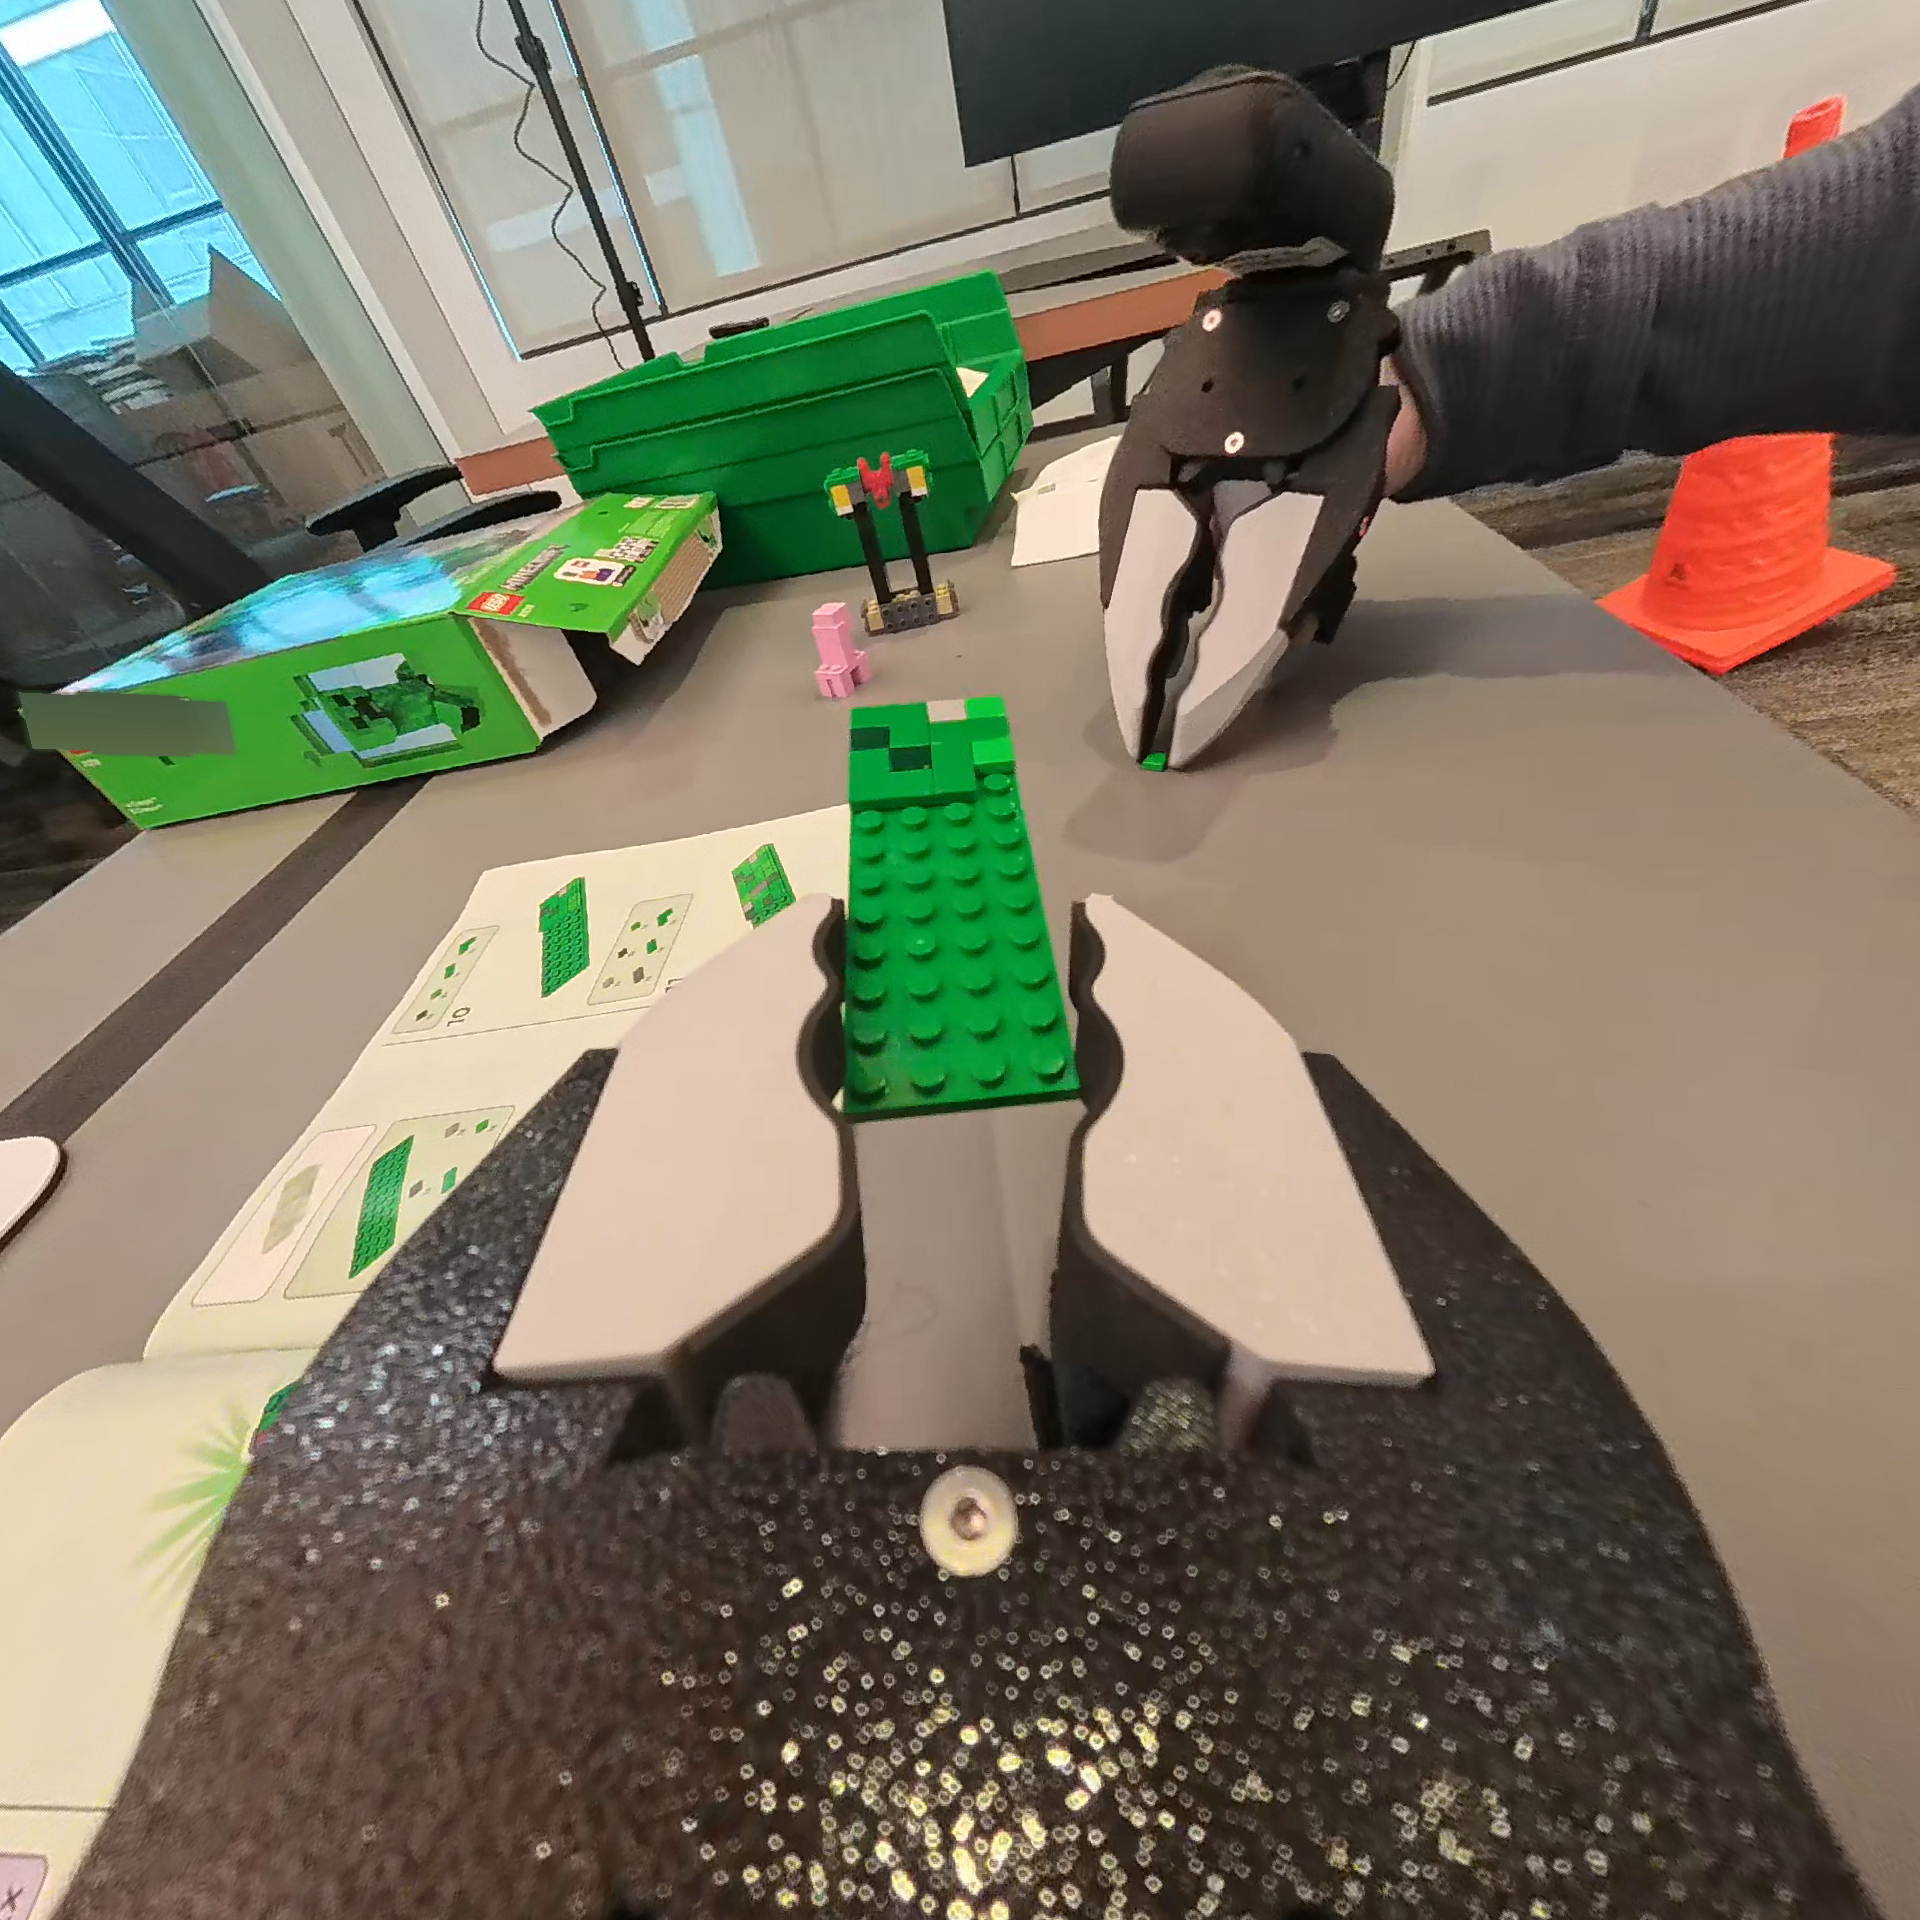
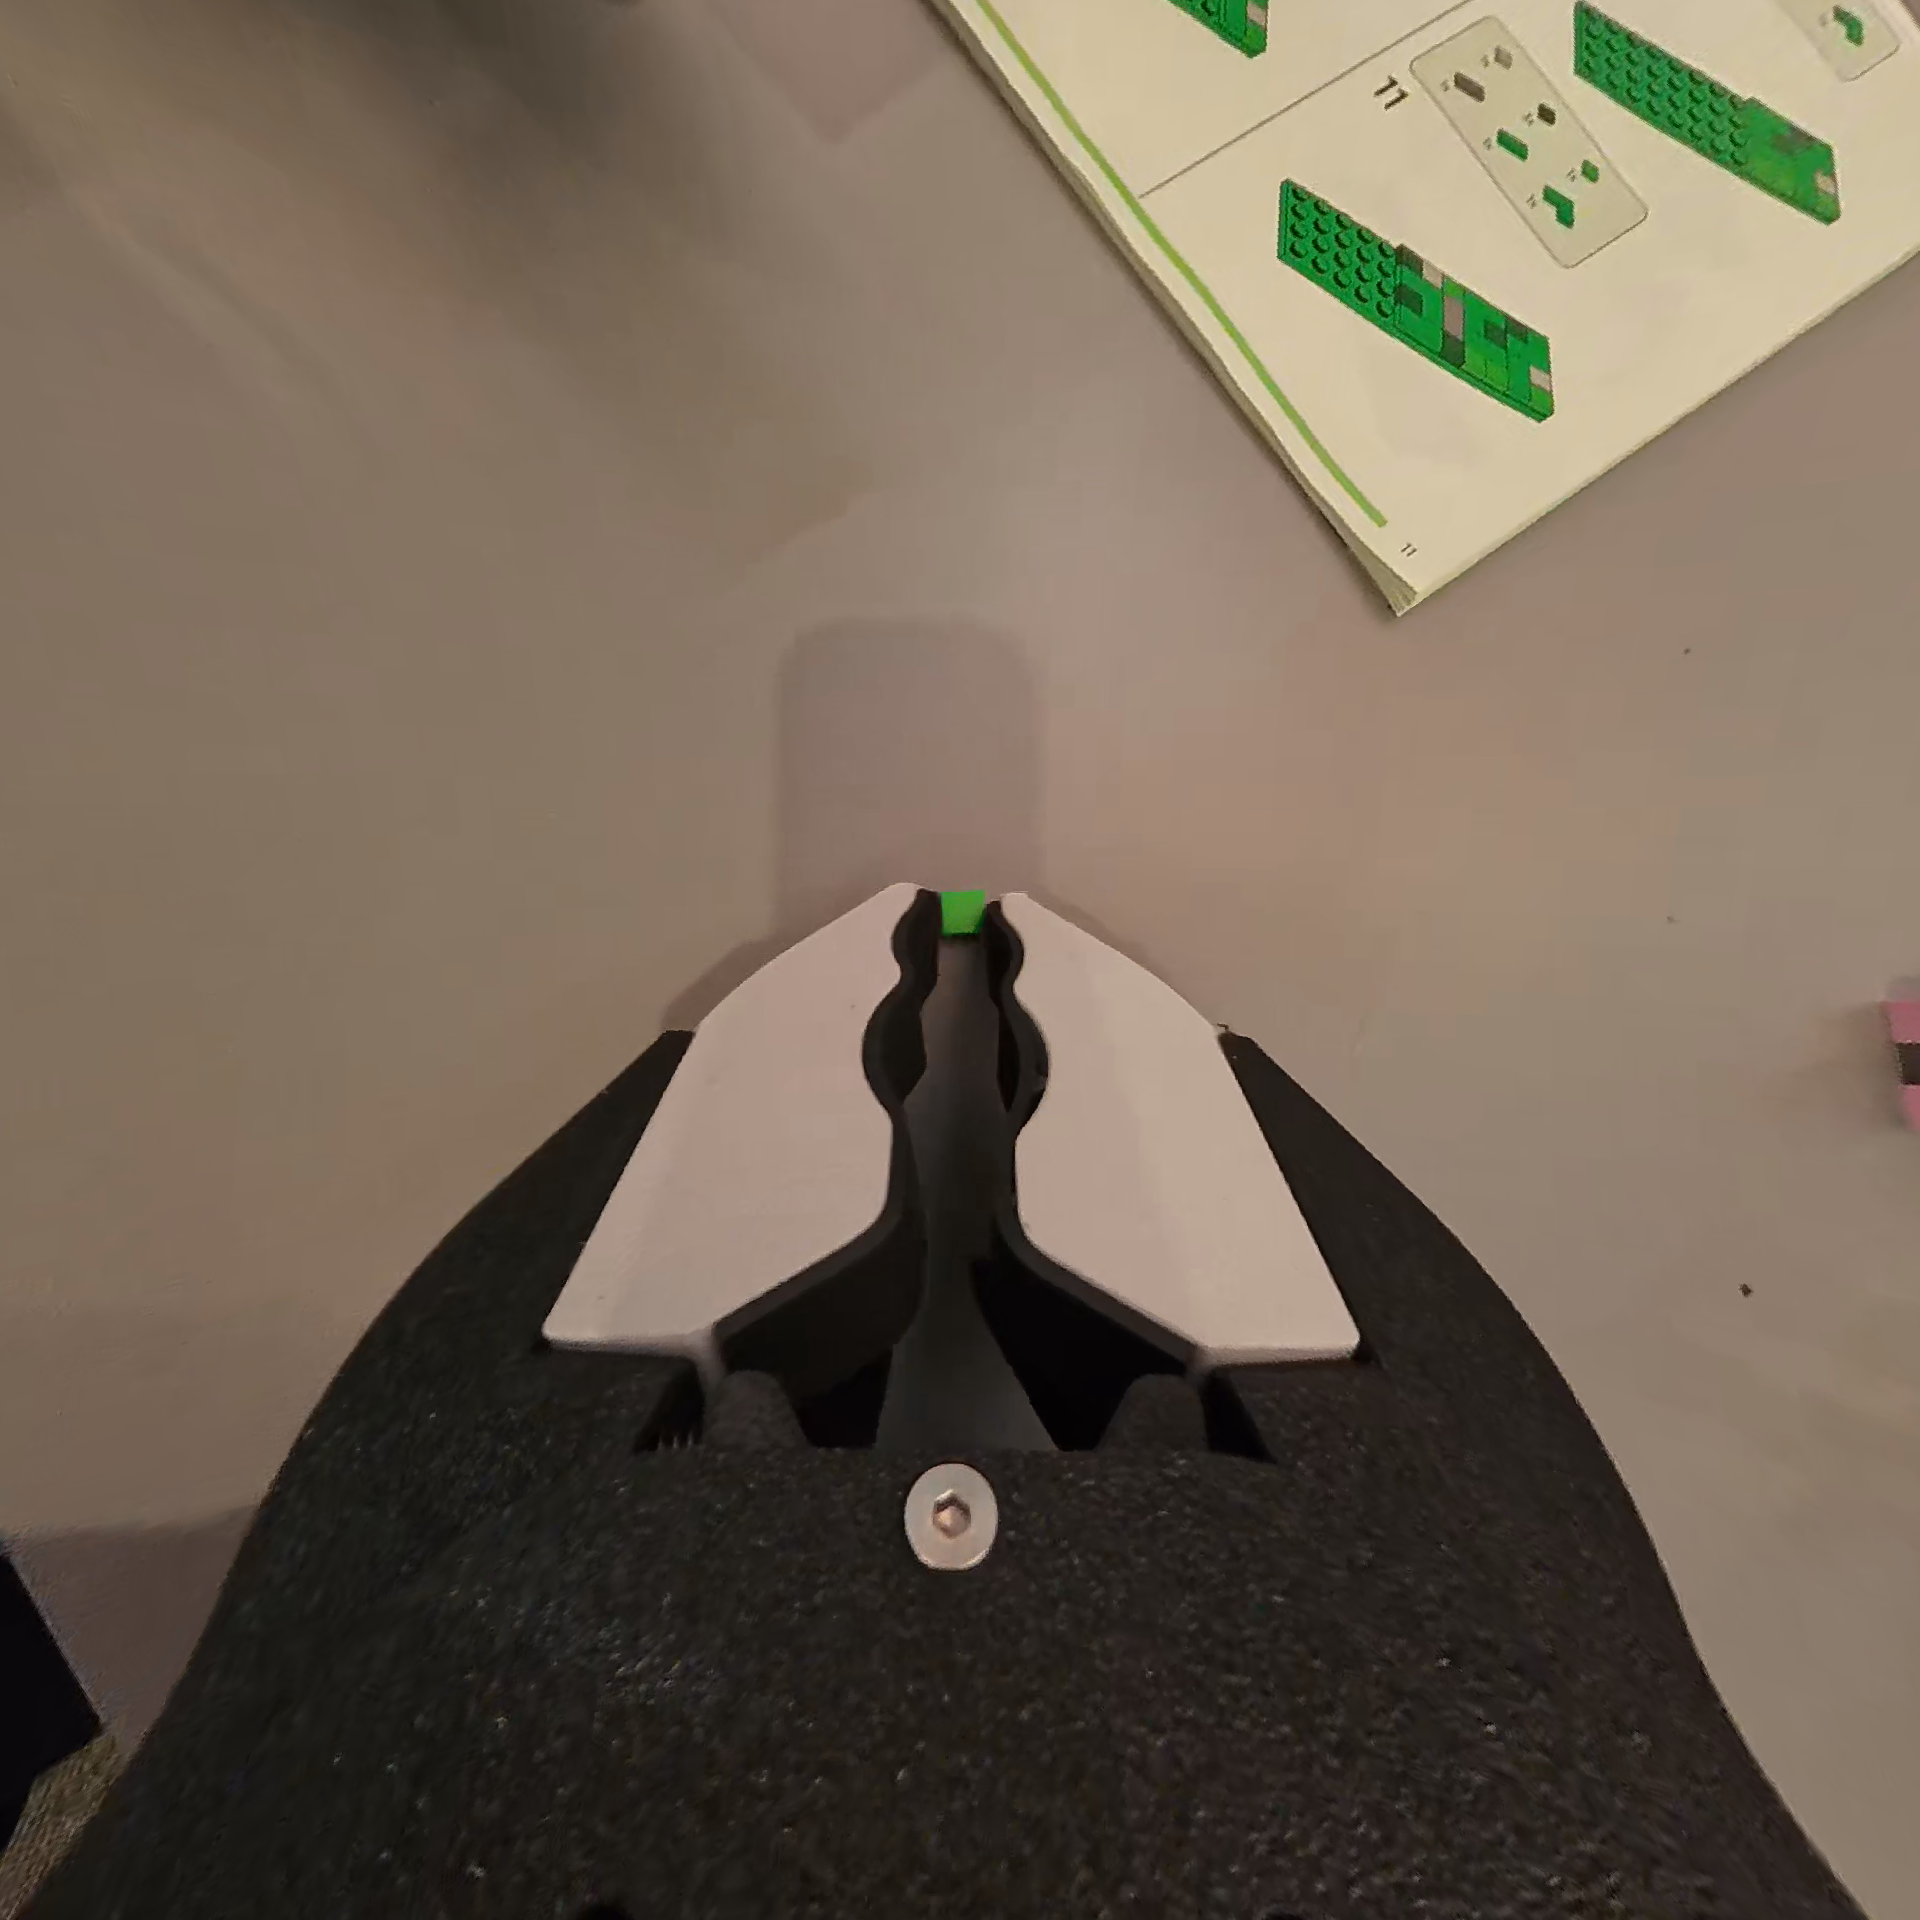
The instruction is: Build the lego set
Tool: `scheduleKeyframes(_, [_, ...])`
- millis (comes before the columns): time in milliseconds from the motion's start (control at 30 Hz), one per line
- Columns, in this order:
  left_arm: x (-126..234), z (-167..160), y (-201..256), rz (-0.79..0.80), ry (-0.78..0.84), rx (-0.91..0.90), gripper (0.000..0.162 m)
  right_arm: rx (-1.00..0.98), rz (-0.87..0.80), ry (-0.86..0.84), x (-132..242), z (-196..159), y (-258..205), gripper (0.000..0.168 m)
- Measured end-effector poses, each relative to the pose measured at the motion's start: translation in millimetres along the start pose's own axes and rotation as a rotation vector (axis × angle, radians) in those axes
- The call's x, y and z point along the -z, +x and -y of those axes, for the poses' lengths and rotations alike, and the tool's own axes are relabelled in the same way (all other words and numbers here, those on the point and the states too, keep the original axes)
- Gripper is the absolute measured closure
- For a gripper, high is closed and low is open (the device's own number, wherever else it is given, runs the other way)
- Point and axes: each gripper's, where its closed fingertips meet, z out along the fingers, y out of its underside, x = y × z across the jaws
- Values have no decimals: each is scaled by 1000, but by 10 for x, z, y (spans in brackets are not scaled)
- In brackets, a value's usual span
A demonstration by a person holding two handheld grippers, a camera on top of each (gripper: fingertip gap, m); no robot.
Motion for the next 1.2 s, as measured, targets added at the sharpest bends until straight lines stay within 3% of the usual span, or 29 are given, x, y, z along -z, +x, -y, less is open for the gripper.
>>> scheduleKeyframes(233, [0,-71,-156,113,-54,51,122,-61,-60,-4,7,89,46,161])
scheduleKeyframes(400, [-1,-203,-260,205,-153,130,122,-207,-280,160,43,836,35,161])
scheduleKeyframes(533, [-18,-244,-240,208,-188,127,122,-185,-457,186,-23,1319,-28,161])
scheduleKeyframes(633, [-22,-243,-223,206,-190,110,122,-221,-427,201,-163,1544,-96,161])
scheduleKeyframes(1200, [-27,-235,-205,200,-186,100,122,-287,-420,114,-458,1653,-78,161])
